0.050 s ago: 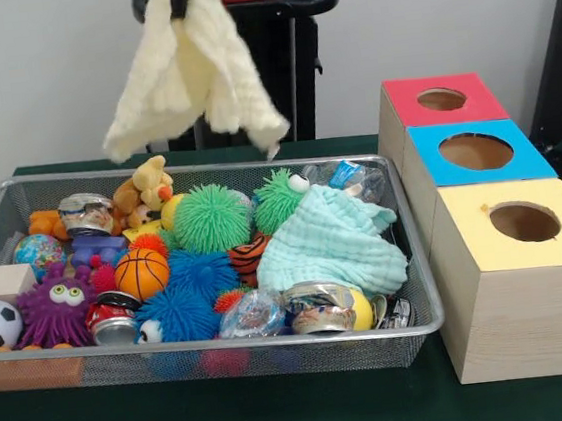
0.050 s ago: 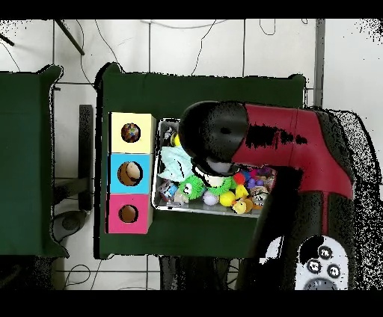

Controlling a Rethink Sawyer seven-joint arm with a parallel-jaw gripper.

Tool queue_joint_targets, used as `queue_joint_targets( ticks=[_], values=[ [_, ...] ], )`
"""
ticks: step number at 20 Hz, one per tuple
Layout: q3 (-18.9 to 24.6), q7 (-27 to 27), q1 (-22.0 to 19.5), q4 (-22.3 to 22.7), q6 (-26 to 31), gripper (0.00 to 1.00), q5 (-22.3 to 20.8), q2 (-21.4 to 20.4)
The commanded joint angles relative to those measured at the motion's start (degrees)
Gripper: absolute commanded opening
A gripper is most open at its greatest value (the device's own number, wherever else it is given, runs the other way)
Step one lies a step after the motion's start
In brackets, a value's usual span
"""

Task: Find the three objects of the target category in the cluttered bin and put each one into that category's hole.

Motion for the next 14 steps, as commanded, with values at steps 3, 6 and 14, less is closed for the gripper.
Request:
queue_joint_targets(
  ticks=[3,6,14],
  values=[
    [0.68,3.77,-1.50,2.62,-4.18,0.00,0.51,-1.01],
    [0.61,4.92,-2.54,6.97,-12.18,0.00,-0.41,0.51],
    [0.28,5.11,-4.30,12.66,-24.28,0.00,0.76,2.67]
  ],
)
